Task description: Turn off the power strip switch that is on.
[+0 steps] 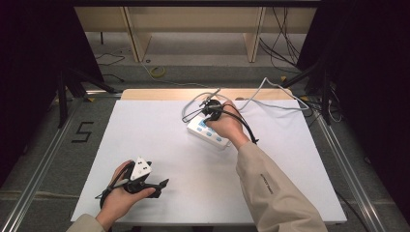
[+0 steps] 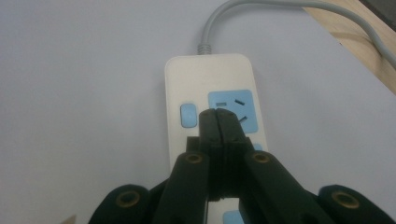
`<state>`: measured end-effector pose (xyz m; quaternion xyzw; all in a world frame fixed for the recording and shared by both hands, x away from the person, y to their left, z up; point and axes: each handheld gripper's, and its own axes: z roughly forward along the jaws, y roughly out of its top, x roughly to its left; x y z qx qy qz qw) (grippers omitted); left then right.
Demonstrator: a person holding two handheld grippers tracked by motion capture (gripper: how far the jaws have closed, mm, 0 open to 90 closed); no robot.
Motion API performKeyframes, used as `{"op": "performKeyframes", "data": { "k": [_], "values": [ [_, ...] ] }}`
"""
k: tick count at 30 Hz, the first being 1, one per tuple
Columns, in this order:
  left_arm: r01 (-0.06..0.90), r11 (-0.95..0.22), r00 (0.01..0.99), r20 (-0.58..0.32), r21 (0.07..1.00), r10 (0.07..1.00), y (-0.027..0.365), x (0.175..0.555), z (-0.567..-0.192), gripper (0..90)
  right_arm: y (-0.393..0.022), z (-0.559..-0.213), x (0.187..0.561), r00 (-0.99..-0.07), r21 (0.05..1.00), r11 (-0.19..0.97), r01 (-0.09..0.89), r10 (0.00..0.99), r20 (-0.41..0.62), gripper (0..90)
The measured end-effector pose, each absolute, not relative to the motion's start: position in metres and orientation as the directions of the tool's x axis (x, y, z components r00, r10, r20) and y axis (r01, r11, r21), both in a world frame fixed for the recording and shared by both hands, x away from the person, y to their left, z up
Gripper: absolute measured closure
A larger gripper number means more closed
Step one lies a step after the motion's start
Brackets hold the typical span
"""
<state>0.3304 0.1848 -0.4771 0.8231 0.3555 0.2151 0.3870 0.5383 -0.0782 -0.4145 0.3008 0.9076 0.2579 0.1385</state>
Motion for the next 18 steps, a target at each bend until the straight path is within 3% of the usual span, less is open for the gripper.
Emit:
{"op": "performKeyframes", "data": {
  "k": [18],
  "values": [
    [0.419, -0.448, 0.655, 0.079, 0.79, 0.752, 0.185, 0.331, -0.477, 13.6, -0.067, -0.422, 0.544, -0.787, 0.537, 0.691, 0.484, 0.612, -0.079, 90.0]
  ]
}}
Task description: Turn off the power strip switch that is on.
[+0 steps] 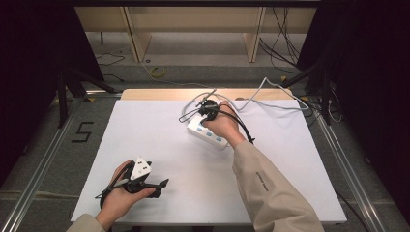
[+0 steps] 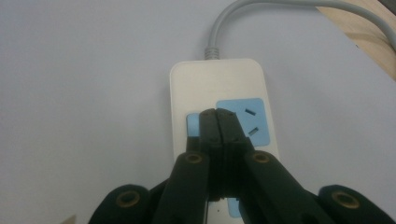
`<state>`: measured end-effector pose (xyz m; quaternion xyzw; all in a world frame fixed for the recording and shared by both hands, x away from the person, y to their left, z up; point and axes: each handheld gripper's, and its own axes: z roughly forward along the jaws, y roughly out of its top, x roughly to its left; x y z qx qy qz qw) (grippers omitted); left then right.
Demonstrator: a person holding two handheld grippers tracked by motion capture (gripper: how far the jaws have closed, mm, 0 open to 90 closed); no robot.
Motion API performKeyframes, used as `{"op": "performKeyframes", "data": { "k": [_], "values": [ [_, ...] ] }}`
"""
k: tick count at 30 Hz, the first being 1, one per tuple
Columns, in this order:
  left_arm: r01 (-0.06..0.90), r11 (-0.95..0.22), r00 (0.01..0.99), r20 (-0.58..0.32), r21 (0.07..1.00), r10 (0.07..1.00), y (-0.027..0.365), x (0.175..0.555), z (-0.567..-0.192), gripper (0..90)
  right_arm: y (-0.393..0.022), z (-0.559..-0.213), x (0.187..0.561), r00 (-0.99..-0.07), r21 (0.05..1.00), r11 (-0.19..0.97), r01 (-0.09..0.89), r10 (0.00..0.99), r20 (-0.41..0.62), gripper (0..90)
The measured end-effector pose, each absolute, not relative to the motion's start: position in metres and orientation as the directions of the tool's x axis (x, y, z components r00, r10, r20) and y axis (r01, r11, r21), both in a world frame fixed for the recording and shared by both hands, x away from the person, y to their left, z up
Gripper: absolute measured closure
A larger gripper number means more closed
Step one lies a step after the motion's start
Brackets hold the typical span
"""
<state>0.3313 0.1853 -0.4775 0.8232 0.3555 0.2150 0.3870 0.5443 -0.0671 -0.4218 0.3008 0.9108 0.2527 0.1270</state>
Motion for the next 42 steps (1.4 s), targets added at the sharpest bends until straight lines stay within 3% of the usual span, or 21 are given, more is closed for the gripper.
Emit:
{"op": "performKeyframes", "data": {
  "k": [42],
  "values": [
    [0.418, -0.452, 0.658, 0.08, 0.788, 0.748, 0.185, 0.331, -0.477, 13.8, -0.045, -0.438, 0.553, -0.802, 0.472, 0.727, 0.499, 0.593, -0.066, 90.0]
  ]
}}
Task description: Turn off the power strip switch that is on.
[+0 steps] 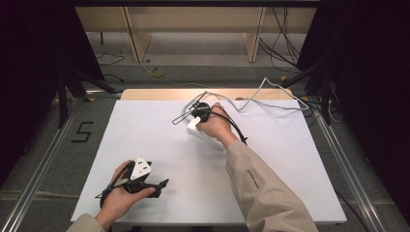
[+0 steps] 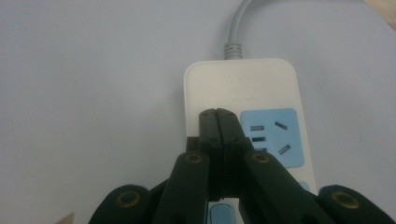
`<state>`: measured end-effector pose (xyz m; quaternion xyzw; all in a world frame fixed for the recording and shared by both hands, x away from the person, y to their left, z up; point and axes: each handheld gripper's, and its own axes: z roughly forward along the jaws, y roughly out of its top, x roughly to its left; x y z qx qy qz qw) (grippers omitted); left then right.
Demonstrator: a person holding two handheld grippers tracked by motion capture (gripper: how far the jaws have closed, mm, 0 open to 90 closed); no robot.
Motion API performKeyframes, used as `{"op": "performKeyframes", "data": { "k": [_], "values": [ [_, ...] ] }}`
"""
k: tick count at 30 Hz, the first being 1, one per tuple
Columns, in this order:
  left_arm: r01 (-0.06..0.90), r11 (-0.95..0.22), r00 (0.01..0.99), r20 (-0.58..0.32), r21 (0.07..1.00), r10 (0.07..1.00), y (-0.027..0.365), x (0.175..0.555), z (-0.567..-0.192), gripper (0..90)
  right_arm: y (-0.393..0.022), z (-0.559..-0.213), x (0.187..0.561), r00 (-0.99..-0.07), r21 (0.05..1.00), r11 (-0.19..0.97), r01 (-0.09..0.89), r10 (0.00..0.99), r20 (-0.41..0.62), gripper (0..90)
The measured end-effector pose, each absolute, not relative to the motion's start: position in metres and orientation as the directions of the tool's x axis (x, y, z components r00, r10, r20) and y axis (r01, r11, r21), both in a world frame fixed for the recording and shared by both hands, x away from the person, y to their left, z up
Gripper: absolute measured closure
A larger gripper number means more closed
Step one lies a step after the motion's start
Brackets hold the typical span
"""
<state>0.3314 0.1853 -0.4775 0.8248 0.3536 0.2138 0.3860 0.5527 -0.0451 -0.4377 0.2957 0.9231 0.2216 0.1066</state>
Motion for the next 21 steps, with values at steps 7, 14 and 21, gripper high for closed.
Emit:
{"op": "performKeyframes", "data": {
  "k": [7, 14, 21],
  "values": [
    [0.417, -0.452, 0.659, 0.08, 0.788, 0.748, 0.1855, 0.3314, -0.4776, 13.9, -0.0436, -0.4391, 0.5542, -0.804, 0.466, 0.732, 0.497, 0.59, -0.069, 90.0],
    [0.419, -0.45, 0.658, 0.078, 0.788, 0.749, 0.1851, 0.3311, -0.4777, 13.9, -0.0439, -0.4393, 0.5555, -0.801, 0.464, 0.731, 0.5, 0.594, -0.073, 90.0],
    [0.419, -0.453, 0.659, 0.081, 0.787, 0.748, 0.1848, 0.3307, -0.4776, 14.0, -0.0419, -0.4389, 0.5543, -0.799, 0.455, 0.736, 0.501, 0.596, -0.084, 90.0]
  ]
}}
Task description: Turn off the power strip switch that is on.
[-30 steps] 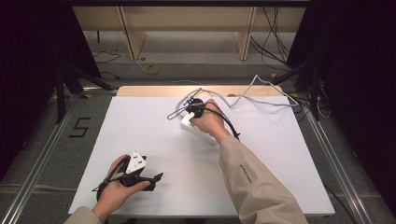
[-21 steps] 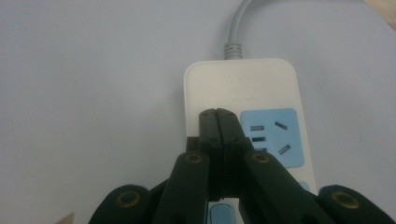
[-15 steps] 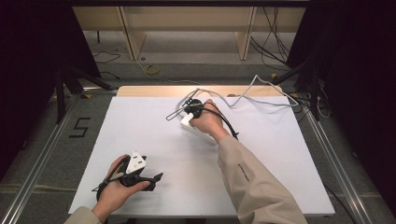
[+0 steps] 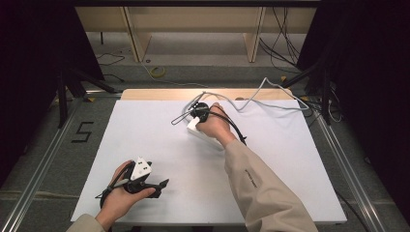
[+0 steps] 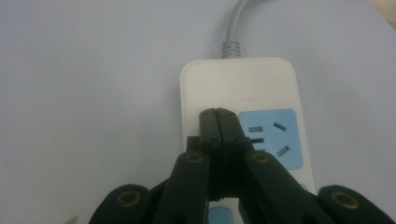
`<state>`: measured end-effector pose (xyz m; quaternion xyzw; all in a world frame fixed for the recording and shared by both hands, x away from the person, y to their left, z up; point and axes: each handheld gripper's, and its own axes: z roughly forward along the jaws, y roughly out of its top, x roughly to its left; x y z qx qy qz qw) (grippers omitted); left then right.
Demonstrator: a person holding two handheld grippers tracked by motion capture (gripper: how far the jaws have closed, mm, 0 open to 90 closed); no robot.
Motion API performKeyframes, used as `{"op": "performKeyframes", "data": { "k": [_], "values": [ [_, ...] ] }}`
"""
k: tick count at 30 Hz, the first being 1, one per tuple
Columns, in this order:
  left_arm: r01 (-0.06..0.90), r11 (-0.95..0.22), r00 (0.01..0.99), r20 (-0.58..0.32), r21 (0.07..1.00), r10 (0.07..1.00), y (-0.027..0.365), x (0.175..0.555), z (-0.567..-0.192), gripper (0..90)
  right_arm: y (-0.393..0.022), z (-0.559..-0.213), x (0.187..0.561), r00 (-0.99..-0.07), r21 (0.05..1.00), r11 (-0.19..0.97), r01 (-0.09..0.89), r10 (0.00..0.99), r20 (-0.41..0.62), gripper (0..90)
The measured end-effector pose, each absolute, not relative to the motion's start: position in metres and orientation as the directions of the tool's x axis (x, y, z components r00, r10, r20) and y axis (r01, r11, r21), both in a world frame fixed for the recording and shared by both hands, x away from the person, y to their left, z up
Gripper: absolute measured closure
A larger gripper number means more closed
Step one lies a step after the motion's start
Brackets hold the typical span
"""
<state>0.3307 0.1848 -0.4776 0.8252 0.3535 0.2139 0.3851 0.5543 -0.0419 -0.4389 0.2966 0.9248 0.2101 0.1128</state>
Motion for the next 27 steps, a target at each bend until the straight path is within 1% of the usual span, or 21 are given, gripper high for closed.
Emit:
{"op": "performKeyframes", "data": {
  "k": [19, 27],
  "values": [
    [0.418, -0.457, 0.662, 0.082, 0.785, 0.745, 0.1839, 0.3305, -0.4781, 14.0, -0.0405, -0.4392, 0.5541, -0.799, 0.45, 0.742, 0.497, 0.594, -0.096, 90.0],
    [0.417, -0.458, 0.663, 0.082, 0.785, 0.744, 0.1835, 0.3303, -0.4781, 14.0, -0.0398, -0.4391, 0.5537, -0.79, 0.445, 0.733, 0.514, 0.607, -0.086, 90.0]
  ]
}}
